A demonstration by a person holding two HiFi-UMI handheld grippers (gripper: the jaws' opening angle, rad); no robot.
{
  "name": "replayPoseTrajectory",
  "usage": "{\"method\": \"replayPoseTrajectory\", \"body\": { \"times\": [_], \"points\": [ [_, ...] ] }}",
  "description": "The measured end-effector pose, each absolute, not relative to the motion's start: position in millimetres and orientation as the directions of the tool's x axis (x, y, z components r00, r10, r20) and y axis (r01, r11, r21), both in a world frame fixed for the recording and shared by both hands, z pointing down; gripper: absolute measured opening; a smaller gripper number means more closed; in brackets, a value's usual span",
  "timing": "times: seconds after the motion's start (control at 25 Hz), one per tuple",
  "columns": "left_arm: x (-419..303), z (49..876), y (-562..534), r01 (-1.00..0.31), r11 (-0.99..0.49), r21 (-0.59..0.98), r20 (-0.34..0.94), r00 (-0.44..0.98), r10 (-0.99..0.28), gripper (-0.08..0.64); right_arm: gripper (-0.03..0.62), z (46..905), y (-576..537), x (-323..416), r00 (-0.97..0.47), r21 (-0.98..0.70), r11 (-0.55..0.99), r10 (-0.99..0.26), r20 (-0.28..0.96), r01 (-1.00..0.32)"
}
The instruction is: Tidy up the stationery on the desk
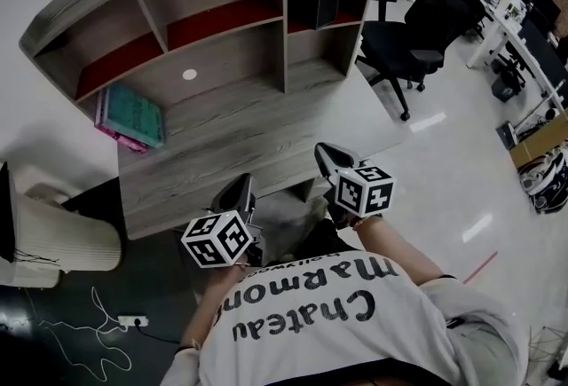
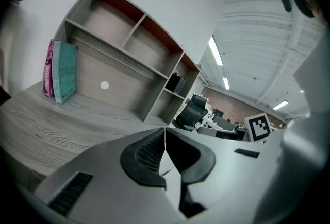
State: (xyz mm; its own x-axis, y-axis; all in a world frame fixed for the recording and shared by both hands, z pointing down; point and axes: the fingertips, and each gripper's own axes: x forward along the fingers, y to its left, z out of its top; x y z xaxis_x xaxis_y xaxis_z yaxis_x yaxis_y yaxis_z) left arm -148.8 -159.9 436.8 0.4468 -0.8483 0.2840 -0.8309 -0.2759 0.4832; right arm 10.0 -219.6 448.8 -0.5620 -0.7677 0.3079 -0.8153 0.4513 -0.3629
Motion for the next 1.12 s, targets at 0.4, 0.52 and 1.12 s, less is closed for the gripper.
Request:
{"method": "replayPoseTrajectory", "body": {
  "times": [0.4, 0.52, 1.12],
  "points": [
    [-156.3, 455.5, -150.7, -0.850, -0.229, 0.474, 0.332, 0.414, -0.848, 0.017, 0.017, 465.1, -216.4, 3.9, -0.547, -0.309, 0.455, -0.751, 0.370, -0.835],
    [-159.9, 456.0, -152.0, -0.850, -0.221, 0.478, 0.327, 0.406, -0.853, 0.017, 0.017, 465.2, -218.5, 3.3, -0.546, -0.312, 0.453, -0.751, 0.371, -0.835],
    [-157.2, 448.1, -155.1, -0.847, -0.233, 0.477, 0.319, 0.414, -0.853, 0.017, 0.017, 462.9, -219.1, 8.3, -0.547, -0.342, 0.438, -0.753, 0.365, -0.831]
  ]
}}
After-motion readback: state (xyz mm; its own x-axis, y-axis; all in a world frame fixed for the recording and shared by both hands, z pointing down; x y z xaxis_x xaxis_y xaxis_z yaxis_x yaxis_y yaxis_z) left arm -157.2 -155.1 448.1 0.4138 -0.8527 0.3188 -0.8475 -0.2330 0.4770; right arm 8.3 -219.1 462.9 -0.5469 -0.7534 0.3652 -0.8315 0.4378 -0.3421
